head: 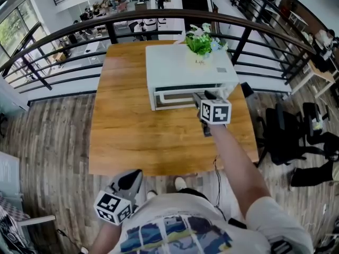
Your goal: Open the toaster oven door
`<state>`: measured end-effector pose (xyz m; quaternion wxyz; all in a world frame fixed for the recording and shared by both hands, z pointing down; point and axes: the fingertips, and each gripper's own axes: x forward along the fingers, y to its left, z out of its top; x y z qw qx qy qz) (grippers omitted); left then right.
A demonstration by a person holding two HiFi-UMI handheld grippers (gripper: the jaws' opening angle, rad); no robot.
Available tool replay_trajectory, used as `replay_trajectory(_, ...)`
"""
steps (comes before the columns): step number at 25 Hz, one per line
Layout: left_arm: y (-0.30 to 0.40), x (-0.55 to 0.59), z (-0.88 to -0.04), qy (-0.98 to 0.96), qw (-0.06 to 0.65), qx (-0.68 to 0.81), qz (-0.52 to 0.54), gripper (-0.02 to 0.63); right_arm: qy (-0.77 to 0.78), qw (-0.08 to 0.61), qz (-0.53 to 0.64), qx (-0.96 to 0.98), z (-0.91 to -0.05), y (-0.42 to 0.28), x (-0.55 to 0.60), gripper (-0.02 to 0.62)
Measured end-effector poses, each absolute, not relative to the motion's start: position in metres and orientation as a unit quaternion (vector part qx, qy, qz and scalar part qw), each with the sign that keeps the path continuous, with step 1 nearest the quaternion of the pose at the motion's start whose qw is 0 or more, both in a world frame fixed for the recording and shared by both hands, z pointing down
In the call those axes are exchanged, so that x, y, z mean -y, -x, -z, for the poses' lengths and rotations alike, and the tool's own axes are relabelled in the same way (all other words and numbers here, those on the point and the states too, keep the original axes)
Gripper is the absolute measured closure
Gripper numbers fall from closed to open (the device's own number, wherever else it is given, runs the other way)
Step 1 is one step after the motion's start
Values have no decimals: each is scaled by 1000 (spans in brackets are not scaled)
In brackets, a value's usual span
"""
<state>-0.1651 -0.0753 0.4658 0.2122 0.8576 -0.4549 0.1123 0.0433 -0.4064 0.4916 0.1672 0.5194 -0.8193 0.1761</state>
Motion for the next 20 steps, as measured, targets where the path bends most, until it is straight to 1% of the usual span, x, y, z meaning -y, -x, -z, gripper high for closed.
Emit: replay_trajectory(20,162,75,-468,-863,215,443,-114,603,-528,161,-171,816,-504,-50,379,383)
